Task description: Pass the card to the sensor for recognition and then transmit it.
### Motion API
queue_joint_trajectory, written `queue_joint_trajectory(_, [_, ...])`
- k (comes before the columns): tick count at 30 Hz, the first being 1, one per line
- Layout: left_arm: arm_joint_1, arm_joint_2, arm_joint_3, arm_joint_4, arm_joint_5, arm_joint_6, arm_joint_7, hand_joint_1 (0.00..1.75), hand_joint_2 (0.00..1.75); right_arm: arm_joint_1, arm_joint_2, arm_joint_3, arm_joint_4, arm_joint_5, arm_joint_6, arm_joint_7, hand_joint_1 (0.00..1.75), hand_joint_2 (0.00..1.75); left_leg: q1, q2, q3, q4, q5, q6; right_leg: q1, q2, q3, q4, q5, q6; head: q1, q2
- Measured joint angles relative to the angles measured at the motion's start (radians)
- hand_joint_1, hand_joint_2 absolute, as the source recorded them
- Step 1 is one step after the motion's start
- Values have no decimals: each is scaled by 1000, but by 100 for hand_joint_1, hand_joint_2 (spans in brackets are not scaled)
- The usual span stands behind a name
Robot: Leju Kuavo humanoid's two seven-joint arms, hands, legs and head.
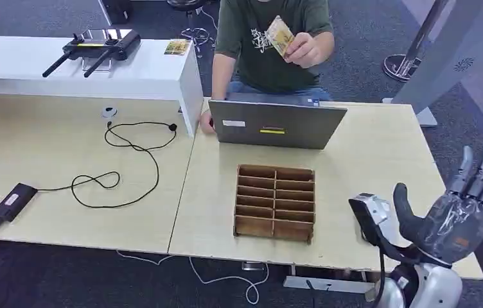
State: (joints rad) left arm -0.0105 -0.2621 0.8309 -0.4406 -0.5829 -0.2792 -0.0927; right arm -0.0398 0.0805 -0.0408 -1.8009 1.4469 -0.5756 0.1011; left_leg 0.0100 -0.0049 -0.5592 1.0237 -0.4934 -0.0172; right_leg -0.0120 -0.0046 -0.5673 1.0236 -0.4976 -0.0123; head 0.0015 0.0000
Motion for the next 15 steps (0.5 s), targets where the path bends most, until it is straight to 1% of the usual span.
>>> queue_joint_trajectory(4, [-12,10,-20,19,3,0,0,0,0,-70,-21,26,54,1,12,-7,0,175,0,0,0,0,0,0,0,0,0,0,0,0,0,0])
queue_joint_trajectory(11, [-16,20,-39,35,10,0,0,0,0,-130,-39,51,107,3,27,-9,0,175,0,0,-1,0,0,0,0,0,0,0,0,0,0,0])
queue_joint_trajectory(15, [-26,27,-49,53,21,0,-1,0,0,-209,-58,82,174,3,51,-10,0,175,0,0,0,0,0,0,0,0,0,0,0,0,0,0])
